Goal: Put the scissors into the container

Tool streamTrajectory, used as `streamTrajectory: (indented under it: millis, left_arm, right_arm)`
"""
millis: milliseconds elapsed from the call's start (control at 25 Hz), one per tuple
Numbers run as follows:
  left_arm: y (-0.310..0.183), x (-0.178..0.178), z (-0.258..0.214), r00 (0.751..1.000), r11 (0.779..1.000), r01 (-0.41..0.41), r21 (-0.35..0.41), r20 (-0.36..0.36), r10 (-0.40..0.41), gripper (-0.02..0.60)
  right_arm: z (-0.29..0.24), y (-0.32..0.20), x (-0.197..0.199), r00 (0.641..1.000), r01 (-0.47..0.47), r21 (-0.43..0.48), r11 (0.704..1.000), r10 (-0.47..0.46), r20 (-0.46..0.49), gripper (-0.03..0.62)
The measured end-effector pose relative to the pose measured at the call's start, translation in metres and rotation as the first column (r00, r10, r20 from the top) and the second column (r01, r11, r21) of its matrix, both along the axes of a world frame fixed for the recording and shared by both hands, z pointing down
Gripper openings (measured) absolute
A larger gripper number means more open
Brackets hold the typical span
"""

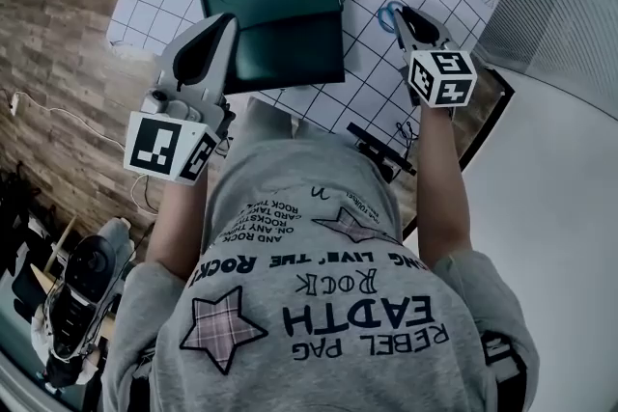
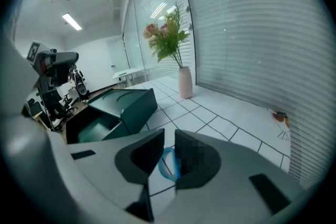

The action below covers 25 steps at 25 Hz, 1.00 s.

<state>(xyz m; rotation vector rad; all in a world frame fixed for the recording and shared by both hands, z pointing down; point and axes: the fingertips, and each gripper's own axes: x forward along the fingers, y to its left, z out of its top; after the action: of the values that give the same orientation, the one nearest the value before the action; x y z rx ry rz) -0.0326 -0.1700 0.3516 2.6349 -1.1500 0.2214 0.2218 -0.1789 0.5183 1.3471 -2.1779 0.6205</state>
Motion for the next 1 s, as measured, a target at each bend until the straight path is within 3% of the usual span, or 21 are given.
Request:
streamTrajectory:
  millis: [120,240,520,1000]
  left_arm:
    - [0.001,-0.001,0.003,1.000,1.000,0.006,-0.011,0.005,-0.006,0.002]
    - [0.003,-0.002,0.006,1.000,1.000,0.012,-0.019,0.008,-0.012,0.002]
    - [0.004,-0.008,0.009,0.999,0.999,0.031,-0.025,0.010,-0.031,0.002]
    - [0.007,-0.014,0.005,0.999,0.999,0.050,-0.019,0.007,-0.050,0.002]
  right_arm:
    - [0.024,-0.002,0.002,0.999,0.013,-0.051,0.999,-0.015,-0.029,0.040]
    - [0.042,-0.004,0.003,0.997,0.030,-0.091,0.995,-0.036,-0.068,0.117]
    - [0.065,-0.002,0.003,0.977,0.094,-0.146,0.985,-0.119,-0.176,0.118]
    - [0.070,0.002,-0.003,0.960,0.113,-0.187,0.976,-0.155,-0.232,0.089]
